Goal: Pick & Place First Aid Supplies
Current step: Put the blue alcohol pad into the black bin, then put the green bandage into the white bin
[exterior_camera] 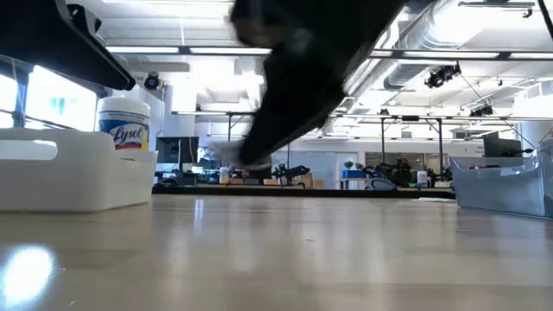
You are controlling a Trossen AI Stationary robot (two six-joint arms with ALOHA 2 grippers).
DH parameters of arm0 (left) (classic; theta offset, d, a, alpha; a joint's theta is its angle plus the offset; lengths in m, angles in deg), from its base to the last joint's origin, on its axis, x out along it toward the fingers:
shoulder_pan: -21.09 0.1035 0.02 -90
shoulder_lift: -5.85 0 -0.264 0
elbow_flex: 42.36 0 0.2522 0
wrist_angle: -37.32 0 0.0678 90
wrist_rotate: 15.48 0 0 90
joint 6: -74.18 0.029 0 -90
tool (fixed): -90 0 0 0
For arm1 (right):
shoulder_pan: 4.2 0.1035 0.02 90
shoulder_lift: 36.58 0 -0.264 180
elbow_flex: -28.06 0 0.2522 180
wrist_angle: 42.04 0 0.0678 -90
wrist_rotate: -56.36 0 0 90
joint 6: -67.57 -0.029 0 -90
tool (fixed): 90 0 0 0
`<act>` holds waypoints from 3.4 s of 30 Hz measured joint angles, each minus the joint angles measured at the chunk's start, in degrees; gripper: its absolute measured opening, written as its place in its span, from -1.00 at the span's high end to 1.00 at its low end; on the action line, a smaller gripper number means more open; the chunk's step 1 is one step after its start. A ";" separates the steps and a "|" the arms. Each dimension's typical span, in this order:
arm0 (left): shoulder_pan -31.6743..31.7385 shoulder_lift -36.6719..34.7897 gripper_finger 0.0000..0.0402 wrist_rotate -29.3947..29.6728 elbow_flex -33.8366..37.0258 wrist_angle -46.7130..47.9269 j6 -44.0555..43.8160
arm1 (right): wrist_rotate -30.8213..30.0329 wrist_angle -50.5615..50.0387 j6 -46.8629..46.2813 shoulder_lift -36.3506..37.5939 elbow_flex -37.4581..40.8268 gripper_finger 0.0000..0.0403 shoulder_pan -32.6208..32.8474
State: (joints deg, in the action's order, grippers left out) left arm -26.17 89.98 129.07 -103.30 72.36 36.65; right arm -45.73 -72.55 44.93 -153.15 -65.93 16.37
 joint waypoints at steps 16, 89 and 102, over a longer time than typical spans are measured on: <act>0.00 -4.26 0.53 -2.44 -0.02 4.68 -0.21 | -11.90 -55.47 -36.81 26.21 1.05 0.99 4.21; 0.00 -4.24 0.53 -7.88 -0.01 4.95 9.24 | 22.16 -39.01 -76.20 49.02 46.42 0.92 -6.44; 0.00 -4.24 0.53 -7.99 -0.02 5.44 8.98 | 21.74 -39.11 -74.44 49.05 46.37 0.72 -6.44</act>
State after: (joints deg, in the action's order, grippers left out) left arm -26.17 85.75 121.08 -103.32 77.81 45.62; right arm -23.99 -111.66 -29.51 -104.10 -19.56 9.93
